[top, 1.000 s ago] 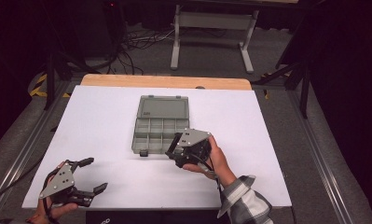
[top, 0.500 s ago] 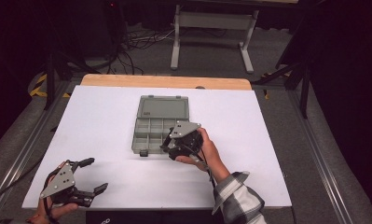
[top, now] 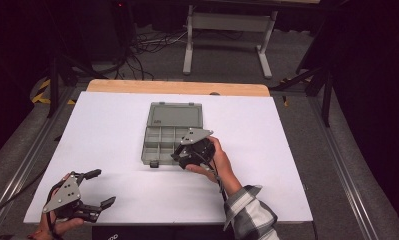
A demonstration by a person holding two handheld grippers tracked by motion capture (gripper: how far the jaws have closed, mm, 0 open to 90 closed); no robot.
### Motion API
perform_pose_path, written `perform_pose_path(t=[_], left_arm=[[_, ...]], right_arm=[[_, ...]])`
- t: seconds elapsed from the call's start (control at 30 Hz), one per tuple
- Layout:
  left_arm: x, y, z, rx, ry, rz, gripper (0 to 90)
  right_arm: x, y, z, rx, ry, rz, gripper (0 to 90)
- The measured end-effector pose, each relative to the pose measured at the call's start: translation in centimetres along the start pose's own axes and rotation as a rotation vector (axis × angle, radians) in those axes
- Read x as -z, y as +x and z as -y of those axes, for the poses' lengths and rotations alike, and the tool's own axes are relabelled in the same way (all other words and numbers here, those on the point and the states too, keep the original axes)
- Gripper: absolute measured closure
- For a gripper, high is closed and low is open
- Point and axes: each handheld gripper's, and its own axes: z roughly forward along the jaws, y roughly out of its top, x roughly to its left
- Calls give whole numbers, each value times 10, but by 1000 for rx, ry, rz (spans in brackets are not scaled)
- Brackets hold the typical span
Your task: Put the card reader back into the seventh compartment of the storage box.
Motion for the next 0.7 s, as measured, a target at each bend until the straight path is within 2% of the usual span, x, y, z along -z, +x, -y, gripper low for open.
perform_pose_path(t=[0.07,0.13,0.33,0.7], left_arm=[[0,0,0,3,-2,1,66],[0,0,0,3,-3,2,66],[0,0,0,0,0,1,66],[0,0,0,0,3,3,66]], right_arm=[[-2,0,1,-1,8,-2,308],[-2,0,3,-8,5,3,352],[-4,0,5,-5,19,10,350],[-1,-1,8,-17,-4,16,348]])
